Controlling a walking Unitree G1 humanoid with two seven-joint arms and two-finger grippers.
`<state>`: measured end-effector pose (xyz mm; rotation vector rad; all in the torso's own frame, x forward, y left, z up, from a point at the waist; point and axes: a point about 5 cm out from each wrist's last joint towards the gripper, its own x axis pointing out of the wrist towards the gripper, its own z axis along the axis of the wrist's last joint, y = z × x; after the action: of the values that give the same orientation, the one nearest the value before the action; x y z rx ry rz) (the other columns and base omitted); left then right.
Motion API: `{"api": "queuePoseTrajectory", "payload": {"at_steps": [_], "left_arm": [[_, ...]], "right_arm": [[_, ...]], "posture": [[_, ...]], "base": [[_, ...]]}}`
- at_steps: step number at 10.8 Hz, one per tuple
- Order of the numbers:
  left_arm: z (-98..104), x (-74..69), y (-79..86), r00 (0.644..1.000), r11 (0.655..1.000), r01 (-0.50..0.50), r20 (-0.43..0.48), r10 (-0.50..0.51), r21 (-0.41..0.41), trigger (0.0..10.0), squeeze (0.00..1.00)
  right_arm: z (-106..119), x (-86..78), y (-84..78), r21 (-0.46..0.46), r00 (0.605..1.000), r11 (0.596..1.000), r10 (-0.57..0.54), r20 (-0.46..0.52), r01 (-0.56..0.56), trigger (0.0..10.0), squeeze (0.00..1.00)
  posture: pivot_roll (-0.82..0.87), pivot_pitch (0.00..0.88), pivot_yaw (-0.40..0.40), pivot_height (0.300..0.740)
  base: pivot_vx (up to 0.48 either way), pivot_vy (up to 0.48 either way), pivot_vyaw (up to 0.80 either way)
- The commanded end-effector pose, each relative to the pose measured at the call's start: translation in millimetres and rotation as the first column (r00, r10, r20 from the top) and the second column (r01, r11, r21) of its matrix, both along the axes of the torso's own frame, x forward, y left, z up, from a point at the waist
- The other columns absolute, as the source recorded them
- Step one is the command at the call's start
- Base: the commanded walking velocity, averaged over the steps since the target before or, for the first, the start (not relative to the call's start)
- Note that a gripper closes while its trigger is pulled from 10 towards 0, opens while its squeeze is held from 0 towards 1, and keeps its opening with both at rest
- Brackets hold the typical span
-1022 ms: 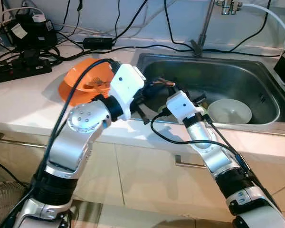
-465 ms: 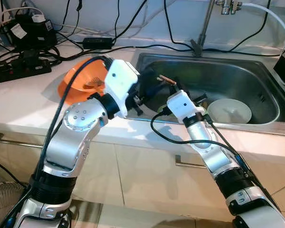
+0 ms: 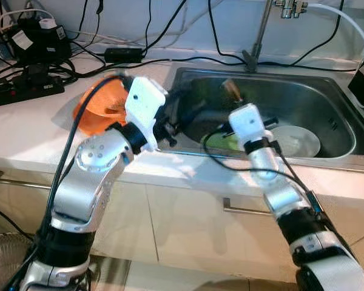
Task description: Kitchen organization
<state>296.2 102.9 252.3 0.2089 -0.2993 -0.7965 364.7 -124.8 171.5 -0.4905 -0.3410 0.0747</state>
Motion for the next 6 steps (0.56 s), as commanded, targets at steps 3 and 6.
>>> {"api": "queuePoseTrajectory", "payload": {"at_steps": [3, 6], "left_arm": [[-19, -4.1, -2.8, 0.996, 0.998, 0.000, -0.085, 0.006, 0.067, 10.0, 0.00], [-46, -5.4, -11.5, 0.976, 0.996, -0.021, -0.213, 0.039, 0.088, 10.0, 0.00]], "right_arm": [[8, 18.9, -9.8, 0.152, 0.991, 0.987, -0.030, -0.130, 0.050, 10.0, 0.00], [14, 36.0, -16.8, 0.278, 0.968, 0.957, -0.009, -0.251, 0.081, 10.0, 0.00]], "posture": [[0.23, 0.031, 0.011, 0.740], [0.24, 0.013, 0.001, 0.740]], "base": [[0.000, 0.000, 0.00], [0.000, 0.000, 0.00]]}}
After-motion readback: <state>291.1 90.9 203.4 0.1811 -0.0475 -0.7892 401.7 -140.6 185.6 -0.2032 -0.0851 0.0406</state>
